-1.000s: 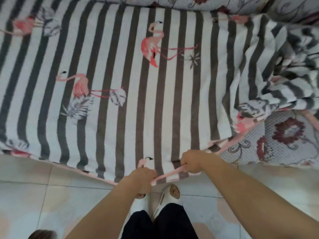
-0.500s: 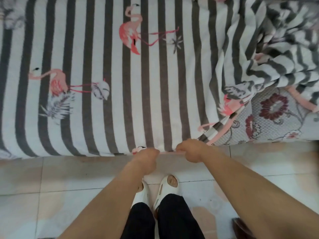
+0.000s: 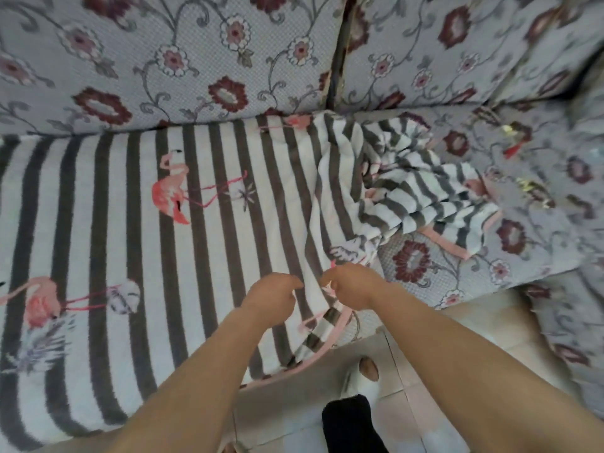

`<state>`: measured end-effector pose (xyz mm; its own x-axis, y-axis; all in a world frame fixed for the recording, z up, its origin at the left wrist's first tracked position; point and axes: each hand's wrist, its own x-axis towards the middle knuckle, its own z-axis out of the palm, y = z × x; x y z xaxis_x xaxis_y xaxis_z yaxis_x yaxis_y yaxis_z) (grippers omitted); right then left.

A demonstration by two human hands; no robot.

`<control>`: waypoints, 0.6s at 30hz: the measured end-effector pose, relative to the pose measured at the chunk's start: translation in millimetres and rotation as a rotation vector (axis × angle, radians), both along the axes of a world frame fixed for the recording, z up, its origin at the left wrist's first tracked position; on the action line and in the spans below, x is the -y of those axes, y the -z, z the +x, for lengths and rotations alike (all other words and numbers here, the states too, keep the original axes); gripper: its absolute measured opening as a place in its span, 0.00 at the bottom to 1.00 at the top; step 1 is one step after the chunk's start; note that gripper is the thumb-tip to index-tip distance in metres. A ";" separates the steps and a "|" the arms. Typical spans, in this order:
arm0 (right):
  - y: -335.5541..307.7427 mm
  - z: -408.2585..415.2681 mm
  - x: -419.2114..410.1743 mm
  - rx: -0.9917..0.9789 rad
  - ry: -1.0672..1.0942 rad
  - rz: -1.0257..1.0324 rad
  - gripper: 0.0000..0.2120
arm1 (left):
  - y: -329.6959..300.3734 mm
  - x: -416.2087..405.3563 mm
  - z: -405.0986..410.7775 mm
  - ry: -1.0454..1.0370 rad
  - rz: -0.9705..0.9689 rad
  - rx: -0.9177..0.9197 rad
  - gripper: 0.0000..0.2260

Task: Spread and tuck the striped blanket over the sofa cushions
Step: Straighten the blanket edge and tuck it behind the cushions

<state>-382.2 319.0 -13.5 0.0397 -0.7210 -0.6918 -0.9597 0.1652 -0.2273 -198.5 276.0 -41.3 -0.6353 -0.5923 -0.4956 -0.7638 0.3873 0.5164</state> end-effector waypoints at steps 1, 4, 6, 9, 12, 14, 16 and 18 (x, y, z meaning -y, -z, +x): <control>-3.8 -23.1 3.9 -0.020 0.017 -0.021 0.23 | -1.3 6.3 -21.5 0.005 -0.009 -0.022 0.19; -7.2 -84.5 12.7 -0.057 0.086 -0.064 0.23 | 3.9 19.9 -81.9 0.027 -0.023 -0.068 0.18; -4.6 -130.1 17.1 -0.094 0.106 -0.105 0.21 | 11.4 25.5 -132.9 0.021 -0.018 -0.104 0.18; 6.8 -204.1 23.3 -0.158 0.093 -0.151 0.17 | 21.3 30.9 -218.6 0.015 -0.005 -0.123 0.15; 23.0 -284.1 22.5 -0.174 0.144 -0.162 0.14 | 38.6 34.1 -310.4 0.070 0.022 -0.144 0.17; 37.5 -330.1 20.9 -0.206 0.169 -0.171 0.15 | 50.1 35.9 -361.5 0.102 0.026 -0.123 0.22; 54.8 -373.9 20.2 -0.250 0.201 -0.199 0.16 | 60.7 38.2 -403.5 0.158 -0.026 -0.056 0.26; 68.8 -403.2 19.5 -0.273 0.242 -0.217 0.21 | 69.8 40.4 -423.2 0.197 -0.092 0.071 0.30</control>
